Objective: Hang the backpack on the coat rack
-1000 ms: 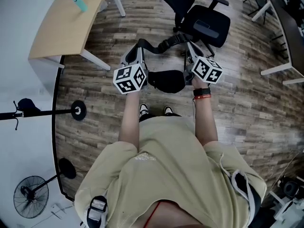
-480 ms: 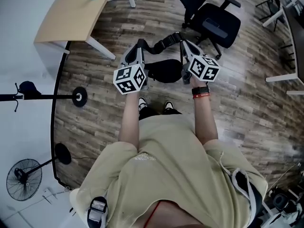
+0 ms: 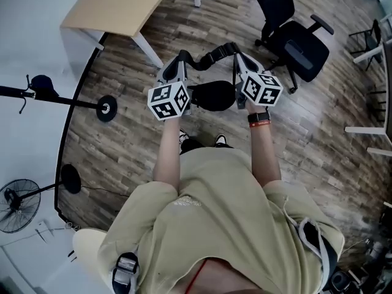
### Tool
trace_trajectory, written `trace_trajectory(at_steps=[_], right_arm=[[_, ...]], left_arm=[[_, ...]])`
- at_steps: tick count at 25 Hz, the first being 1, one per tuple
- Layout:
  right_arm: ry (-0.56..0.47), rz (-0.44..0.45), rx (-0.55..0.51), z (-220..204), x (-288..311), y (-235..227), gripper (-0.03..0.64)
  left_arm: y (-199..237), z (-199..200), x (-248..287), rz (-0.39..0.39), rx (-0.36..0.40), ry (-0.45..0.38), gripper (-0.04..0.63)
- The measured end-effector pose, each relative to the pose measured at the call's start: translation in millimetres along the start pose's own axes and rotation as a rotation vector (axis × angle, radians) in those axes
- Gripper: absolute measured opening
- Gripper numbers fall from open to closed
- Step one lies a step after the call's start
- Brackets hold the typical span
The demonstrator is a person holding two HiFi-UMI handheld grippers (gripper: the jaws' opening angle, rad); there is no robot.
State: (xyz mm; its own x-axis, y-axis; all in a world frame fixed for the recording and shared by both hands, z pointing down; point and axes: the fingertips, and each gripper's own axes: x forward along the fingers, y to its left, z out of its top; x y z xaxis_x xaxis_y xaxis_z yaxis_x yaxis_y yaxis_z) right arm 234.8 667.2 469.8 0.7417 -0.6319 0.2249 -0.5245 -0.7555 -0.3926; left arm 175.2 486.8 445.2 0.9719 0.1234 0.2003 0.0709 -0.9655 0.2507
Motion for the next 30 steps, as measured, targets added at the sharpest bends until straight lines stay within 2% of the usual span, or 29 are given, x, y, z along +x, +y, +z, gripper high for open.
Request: trace_trajectory(at_steps=[8,16,30], right_arm=[[0.035,0.123,-0.068,-14.8,75.9,99.4,0.015],[0.1,0.231,-0.109,-41.1,138.5,193.4,0.015],[0.177,0.408,-0.126,-105.0,241.2,376.2,0.015]], left_arm=[[107.6,28.5,-31.9,0.101,-0.014,-0.035,0.026],[208.1,45.2,-71.3,0.216,-0.06,-0.076,0.026],[382.6,61.5,-162.5,0.382,-0.094,-0.118,0.026]])
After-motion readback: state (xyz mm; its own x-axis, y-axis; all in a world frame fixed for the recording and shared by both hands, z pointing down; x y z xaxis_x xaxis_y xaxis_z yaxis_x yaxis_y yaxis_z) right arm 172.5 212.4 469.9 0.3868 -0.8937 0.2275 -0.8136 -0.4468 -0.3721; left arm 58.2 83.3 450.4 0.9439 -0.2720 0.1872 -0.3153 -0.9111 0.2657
